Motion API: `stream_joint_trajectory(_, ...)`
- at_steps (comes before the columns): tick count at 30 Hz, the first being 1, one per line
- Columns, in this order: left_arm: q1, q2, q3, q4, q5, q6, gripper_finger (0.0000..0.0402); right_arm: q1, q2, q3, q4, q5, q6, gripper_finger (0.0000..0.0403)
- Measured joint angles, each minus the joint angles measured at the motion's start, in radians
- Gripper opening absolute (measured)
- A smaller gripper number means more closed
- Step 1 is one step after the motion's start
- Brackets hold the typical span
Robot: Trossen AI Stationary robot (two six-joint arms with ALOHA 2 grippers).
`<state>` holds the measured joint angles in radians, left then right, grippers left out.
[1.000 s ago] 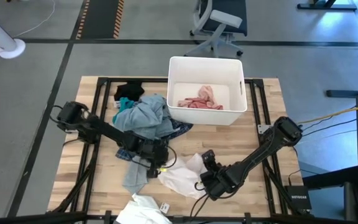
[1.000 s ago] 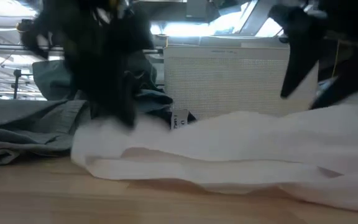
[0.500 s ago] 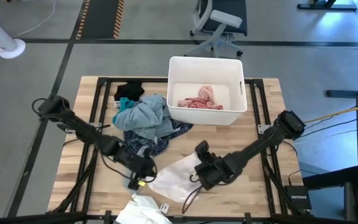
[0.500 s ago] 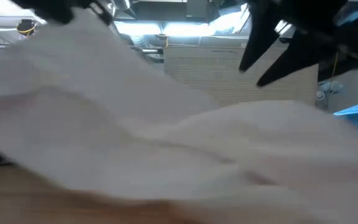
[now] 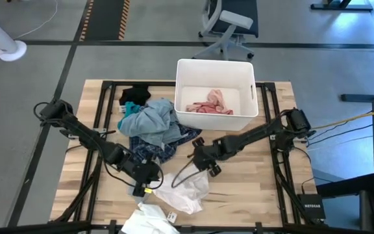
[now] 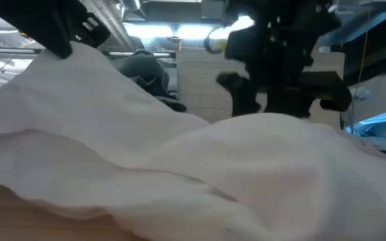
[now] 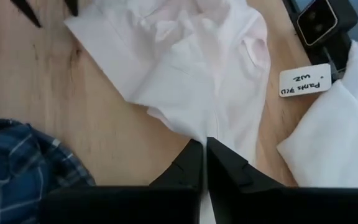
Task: Sort clothes
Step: Put the white underwear into the white laundry bin
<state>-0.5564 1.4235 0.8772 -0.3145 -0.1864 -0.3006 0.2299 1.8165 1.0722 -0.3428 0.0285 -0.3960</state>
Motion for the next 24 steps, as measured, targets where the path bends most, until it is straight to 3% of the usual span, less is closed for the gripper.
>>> stream_joint_trajectory(5, 0.000, 0.000, 0.000, -0.004, 0.000, -0.006, 0.0006, -0.030, 0.000, -0.066, 0.140, -0.164, 0.021, 0.0198)
stream_joint_trajectory(18, 0.001, 0.000, 0.000, -0.004, 0.000, -0.017, 0.0006, -0.034, 0.033, -0.131, 0.150, -0.121, 0.098, 0.0192)
stream_joint_trajectory(21, 0.001, 0.000, 0.000, -0.010, 0.000, -0.033, 0.0009, -0.034, 0.054, -0.130, 0.148, -0.150, 0.102, 0.0159)
stream_joint_trajectory(24, 0.001, 0.000, 0.000, -0.021, 0.000, -0.034, 0.0008, -0.033, 0.058, -0.129, 0.142, -0.154, 0.089, 0.0097)
